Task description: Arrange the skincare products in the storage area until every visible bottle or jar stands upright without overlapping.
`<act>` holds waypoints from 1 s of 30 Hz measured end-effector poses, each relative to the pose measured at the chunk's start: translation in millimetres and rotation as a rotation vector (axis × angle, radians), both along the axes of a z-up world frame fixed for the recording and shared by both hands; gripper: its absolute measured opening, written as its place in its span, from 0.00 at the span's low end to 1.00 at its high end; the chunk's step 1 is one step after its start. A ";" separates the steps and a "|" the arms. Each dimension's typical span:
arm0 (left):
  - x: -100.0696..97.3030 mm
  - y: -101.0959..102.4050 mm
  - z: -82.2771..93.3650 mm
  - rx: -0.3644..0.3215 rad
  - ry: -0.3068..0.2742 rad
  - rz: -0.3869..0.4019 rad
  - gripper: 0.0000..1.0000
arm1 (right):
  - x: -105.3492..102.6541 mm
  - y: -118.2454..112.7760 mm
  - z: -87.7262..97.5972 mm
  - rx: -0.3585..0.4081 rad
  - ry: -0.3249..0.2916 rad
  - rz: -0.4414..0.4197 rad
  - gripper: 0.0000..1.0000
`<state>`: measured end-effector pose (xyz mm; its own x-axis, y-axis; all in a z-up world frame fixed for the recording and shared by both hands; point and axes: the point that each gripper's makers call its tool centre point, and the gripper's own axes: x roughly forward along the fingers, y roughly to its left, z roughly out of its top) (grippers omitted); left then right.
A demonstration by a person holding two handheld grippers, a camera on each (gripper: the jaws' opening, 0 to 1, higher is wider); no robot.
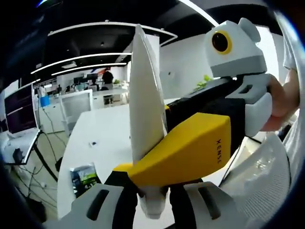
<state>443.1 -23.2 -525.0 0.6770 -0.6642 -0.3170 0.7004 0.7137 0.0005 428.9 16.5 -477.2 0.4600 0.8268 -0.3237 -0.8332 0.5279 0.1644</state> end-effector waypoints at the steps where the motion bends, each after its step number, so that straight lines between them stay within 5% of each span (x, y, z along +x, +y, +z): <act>1: -0.1 -0.1 0.0 0.002 -0.001 0.000 0.21 | 0.1 -0.7 0.5 0.000 -0.003 0.001 0.26; 12: -0.5 6.8 2.0 0.024 -0.012 0.030 0.18 | 6.3 -3.8 7.1 0.038 0.015 -0.022 0.28; 15: 2.1 9.3 -3.9 0.005 0.052 0.071 0.17 | 12.3 0.7 2.2 0.048 0.043 -0.097 0.30; 18: 7.1 17.3 -6.2 0.034 0.046 0.117 0.17 | 19.1 3.2 -2.2 0.079 0.109 -0.178 0.30; 22: 8.7 20.8 -11.2 0.086 0.033 0.141 0.17 | 19.6 6.5 -5.4 0.071 0.077 -0.178 0.30; 28: 15.1 27.0 3.3 0.159 -0.126 0.125 0.20 | 20.2 3.1 4.5 0.095 0.060 -0.121 0.27; 30: 14.2 25.5 8.7 0.116 -0.120 0.133 0.20 | 20.5 1.7 10.8 0.098 0.046 -0.108 0.27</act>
